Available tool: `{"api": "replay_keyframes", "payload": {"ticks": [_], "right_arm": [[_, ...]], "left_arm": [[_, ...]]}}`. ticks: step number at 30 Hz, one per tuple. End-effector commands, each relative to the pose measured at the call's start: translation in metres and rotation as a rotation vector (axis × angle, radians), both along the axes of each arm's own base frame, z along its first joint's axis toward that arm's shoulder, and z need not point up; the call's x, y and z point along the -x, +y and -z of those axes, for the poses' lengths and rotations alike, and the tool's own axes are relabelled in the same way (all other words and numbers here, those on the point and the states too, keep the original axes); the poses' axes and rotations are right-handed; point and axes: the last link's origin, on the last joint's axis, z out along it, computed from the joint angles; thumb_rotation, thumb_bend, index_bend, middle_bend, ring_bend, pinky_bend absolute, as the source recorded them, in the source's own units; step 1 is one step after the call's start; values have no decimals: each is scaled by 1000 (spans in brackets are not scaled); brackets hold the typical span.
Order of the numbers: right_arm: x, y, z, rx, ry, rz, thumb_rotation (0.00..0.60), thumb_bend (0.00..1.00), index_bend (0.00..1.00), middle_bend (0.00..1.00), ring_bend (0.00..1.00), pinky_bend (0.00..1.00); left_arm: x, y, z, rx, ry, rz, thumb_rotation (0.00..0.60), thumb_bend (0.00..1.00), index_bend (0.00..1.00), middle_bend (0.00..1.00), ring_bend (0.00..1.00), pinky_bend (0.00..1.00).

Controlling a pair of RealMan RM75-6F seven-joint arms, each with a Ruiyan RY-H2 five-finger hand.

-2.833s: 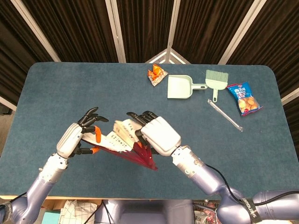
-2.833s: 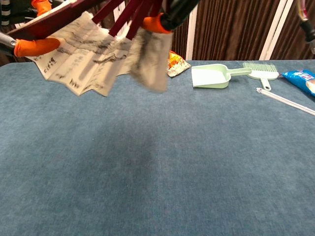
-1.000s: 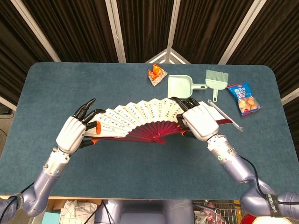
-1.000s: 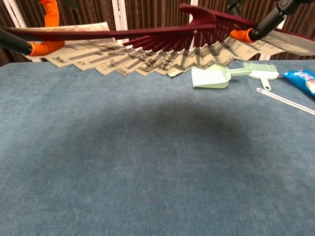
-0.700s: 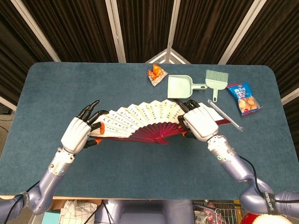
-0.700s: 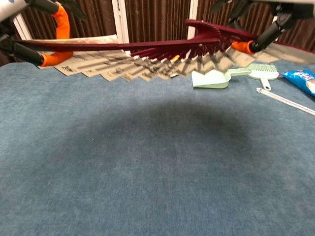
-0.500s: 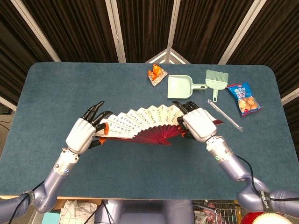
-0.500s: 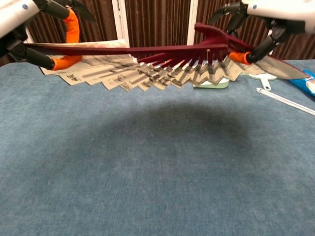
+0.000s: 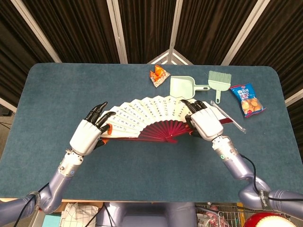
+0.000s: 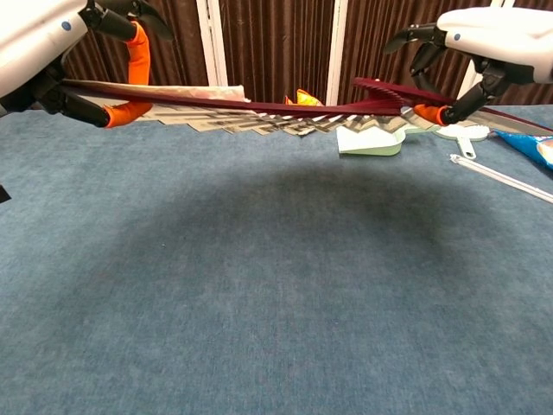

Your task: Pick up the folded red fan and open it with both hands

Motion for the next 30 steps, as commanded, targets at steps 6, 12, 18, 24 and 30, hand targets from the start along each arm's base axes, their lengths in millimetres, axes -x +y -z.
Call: {"api": "replay_keyframes", "payload": {"ticks": [6, 12, 18, 24, 30], "right_arm": [[12, -3, 4, -2, 26, 18, 600, 558, 761, 138, 254, 201], [22, -3, 11, -19, 46, 40, 600, 558, 761, 139, 254, 201], [29, -2, 14, -24, 55, 52, 600, 557, 672, 138, 239, 181], [47, 1, 16, -80, 178, 129, 600, 429, 194, 76, 111, 89], [69, 10, 23, -144, 347, 209, 600, 357, 7, 47, 78, 60]], "left_arm": [[2, 2, 7, 7, 16, -2, 600, 481, 636, 252, 0, 151], [3, 2, 12, -7, 34, 5, 600, 481, 632, 245, 0, 151], [4, 1, 10, -27, 29, 13, 600, 465, 597, 217, 0, 151], [9, -4, 9, 1, 46, 11, 600, 421, 334, 121, 0, 147], [10, -11, 1, 22, 49, 16, 600, 408, 89, 30, 0, 144]]}}
